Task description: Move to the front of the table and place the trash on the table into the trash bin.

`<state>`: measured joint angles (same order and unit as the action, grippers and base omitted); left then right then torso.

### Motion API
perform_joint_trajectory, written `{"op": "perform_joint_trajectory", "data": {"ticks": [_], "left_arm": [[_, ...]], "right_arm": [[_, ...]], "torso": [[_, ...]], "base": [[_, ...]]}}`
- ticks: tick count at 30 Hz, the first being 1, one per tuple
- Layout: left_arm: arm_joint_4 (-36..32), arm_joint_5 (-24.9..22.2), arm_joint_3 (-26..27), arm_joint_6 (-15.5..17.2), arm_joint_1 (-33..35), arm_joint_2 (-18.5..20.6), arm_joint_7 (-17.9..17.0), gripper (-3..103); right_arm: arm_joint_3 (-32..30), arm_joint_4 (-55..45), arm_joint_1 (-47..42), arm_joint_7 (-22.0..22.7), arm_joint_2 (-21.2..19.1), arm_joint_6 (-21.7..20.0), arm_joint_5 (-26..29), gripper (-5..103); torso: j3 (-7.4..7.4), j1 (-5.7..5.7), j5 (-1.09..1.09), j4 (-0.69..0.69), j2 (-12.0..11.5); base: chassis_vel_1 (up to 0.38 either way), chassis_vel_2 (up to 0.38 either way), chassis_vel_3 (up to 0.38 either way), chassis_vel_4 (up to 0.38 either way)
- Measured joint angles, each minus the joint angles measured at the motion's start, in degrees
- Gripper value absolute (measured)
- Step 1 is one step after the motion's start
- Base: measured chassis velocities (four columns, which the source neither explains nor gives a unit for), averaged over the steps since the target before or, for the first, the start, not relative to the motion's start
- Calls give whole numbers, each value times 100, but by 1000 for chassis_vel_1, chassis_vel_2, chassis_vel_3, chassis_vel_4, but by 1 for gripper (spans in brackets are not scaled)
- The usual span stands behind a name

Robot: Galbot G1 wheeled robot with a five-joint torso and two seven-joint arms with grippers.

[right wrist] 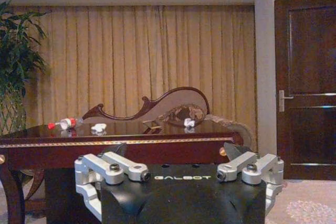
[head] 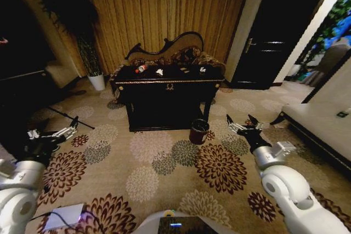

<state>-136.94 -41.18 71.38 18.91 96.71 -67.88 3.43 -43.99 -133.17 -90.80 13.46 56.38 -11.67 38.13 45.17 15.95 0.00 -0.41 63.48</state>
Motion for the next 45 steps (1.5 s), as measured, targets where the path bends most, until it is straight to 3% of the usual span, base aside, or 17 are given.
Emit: {"op": "perform_joint_trajectory", "data": {"ticks": [45], "left_arm": [[-87, -27, 40, -31, -14, 22, 11, 100]], "right_arm": [[-88, -243, -163, -15, 20, 2, -29, 100]], "torso": [[0, 1, -1, 1, 0]], "base": [[-79, 80, 78, -80]]}}
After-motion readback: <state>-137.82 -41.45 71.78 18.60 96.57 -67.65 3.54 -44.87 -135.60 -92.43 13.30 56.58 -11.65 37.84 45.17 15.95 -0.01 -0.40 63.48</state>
